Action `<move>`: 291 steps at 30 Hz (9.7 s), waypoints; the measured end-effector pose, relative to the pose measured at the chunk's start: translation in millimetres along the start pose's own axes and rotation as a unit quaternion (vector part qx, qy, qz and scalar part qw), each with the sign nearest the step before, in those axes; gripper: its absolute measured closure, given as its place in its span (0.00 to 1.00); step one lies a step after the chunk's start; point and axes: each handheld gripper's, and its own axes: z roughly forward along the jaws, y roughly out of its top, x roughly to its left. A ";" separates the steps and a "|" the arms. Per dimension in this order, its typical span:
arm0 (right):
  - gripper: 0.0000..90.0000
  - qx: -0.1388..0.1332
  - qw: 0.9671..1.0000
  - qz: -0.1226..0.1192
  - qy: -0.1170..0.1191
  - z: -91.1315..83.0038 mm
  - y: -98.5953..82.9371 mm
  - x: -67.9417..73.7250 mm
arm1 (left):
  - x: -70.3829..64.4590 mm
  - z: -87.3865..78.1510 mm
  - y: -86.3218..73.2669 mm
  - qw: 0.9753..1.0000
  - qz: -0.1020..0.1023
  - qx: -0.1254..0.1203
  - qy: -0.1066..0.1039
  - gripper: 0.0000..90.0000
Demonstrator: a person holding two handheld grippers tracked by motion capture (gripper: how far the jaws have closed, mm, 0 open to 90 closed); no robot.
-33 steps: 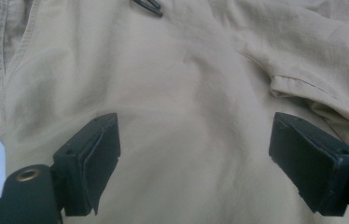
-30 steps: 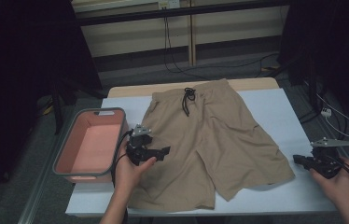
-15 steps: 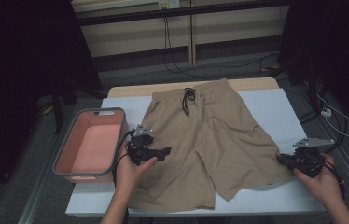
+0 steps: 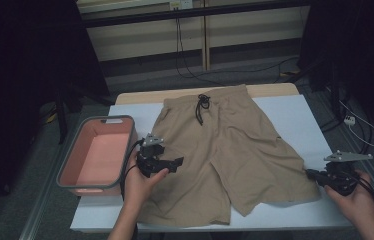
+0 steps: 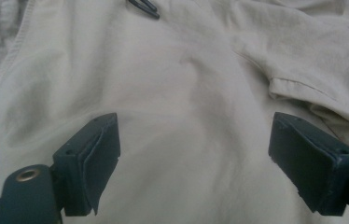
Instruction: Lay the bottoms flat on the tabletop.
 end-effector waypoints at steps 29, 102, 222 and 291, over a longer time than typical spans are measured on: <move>0.55 -0.023 0.995 -0.083 0.047 3.7 17.3 53.6 | -2.7 2.3 0.9 1.000 0.002 0.002 -0.005 0.18; 1.00 0.032 0.947 -0.211 0.239 35.2 15.8 184.6 | 1.6 0.5 -1.4 1.000 -0.006 -0.001 0.005 0.17; 0.16 -0.058 0.967 -0.180 0.171 51.6 47.6 151.7 | 17.7 9.2 -29.9 0.996 -0.046 0.052 0.061 1.00; 0.16 -0.055 0.965 -0.186 0.179 51.6 46.4 153.4 | 29.0 30.1 -32.9 0.990 -0.044 0.069 0.113 0.37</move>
